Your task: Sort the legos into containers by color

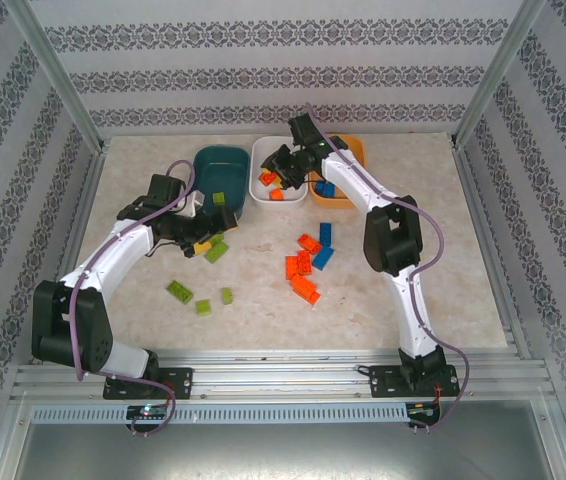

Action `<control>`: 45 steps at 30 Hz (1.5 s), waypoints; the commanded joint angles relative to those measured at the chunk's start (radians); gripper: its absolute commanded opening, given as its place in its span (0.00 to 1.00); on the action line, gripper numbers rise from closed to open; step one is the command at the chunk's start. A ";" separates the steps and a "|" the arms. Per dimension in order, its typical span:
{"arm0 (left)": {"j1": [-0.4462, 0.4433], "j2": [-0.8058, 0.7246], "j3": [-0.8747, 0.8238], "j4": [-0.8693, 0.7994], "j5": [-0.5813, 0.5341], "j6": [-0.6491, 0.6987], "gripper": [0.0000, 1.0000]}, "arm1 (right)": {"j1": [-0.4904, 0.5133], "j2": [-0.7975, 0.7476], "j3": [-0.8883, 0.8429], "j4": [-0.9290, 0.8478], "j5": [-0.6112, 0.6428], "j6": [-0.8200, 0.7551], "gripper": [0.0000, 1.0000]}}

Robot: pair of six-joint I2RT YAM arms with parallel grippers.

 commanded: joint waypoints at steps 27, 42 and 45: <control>0.011 -0.005 0.052 -0.091 -0.043 0.064 1.00 | 0.013 -0.198 -0.049 -0.200 0.074 -0.209 0.60; 0.002 0.021 0.049 -0.086 -0.044 0.056 1.00 | 0.070 -0.595 -0.657 -0.420 0.408 -0.427 0.61; -0.004 0.024 0.048 -0.081 -0.037 0.050 1.00 | 0.079 -0.579 -0.671 -0.412 0.462 -0.500 0.60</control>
